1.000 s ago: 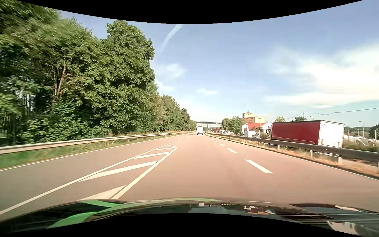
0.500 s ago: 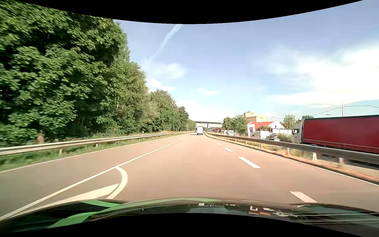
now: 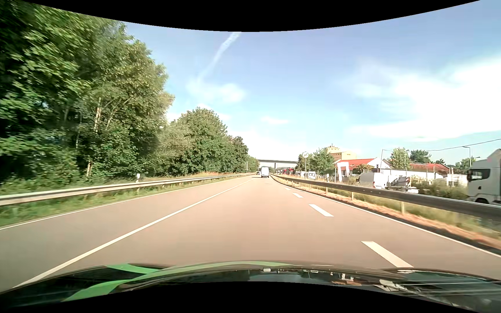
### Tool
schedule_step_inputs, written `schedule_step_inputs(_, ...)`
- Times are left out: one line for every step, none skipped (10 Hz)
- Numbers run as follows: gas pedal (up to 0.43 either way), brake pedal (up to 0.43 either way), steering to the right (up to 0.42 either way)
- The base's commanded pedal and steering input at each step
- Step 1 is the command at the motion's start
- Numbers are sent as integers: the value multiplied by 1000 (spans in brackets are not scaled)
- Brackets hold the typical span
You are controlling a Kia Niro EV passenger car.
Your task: Follow the waypoints while adhering to traffic rules and regulations
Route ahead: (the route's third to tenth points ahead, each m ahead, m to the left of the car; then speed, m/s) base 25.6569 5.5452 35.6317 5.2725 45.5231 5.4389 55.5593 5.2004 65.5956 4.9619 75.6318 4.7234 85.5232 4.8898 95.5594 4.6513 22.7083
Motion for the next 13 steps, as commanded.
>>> schedule_step_inputs(311, 0, 0)
schedule_step_inputs(311, 0, 0)
schedule_step_inputs(311, 0, 0)
schedule_step_inputs(311, 0, 0)
schedule_step_inputs(299, 0, 0)
schedule_step_inputs(280, 0, 0)
schedule_step_inputs(280, 0, 0)
schedule_step_inputs(280, 0, 1)
schedule_step_inputs(280, 0, 1)
schedule_step_inputs(287, 0, 1)
schedule_step_inputs(299, 0, 1)
schedule_step_inputs(299, 0, 0)
schedule_step_inputs(299, 0, 0)
